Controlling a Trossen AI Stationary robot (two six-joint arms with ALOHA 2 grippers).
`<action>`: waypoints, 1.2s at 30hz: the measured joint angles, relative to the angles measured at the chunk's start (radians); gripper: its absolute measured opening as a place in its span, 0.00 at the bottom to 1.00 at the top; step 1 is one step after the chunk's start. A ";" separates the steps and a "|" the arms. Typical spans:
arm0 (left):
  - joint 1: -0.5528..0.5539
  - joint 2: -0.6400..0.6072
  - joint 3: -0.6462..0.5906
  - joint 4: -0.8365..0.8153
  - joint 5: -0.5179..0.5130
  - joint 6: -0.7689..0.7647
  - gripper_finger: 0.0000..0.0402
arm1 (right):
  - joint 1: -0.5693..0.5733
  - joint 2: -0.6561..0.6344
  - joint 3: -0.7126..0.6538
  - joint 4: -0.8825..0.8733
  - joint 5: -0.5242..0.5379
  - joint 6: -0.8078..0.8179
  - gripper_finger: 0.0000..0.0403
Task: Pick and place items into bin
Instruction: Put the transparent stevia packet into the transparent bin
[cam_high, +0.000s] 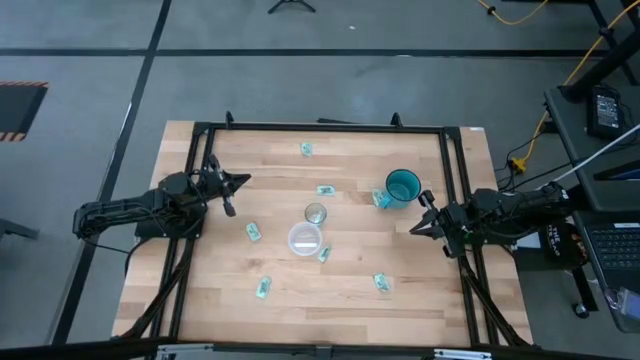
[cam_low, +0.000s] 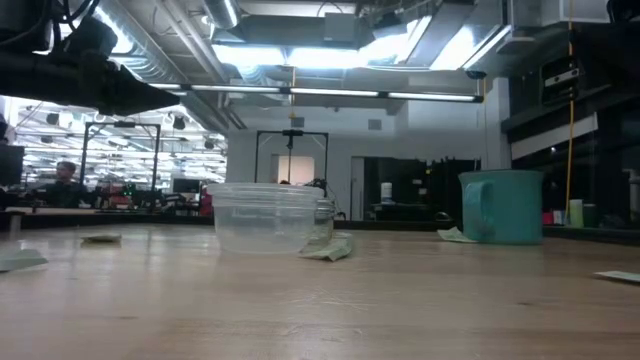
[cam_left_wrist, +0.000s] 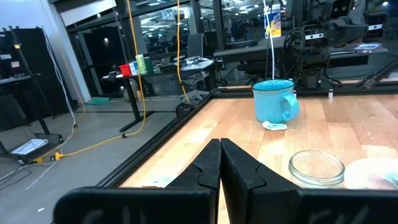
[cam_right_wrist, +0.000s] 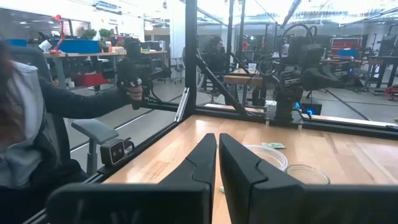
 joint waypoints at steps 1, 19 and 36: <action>0.000 0.000 0.000 0.000 0.002 0.000 0.01 | 0.000 0.000 0.000 -0.001 0.000 0.000 0.06; 0.000 0.000 0.000 -0.010 0.214 -0.076 0.01 | 0.000 0.000 0.000 0.001 0.049 -0.008 0.06; 0.000 0.000 0.000 -0.006 0.130 0.003 0.01 | 0.000 0.000 0.000 0.022 0.399 -0.041 0.06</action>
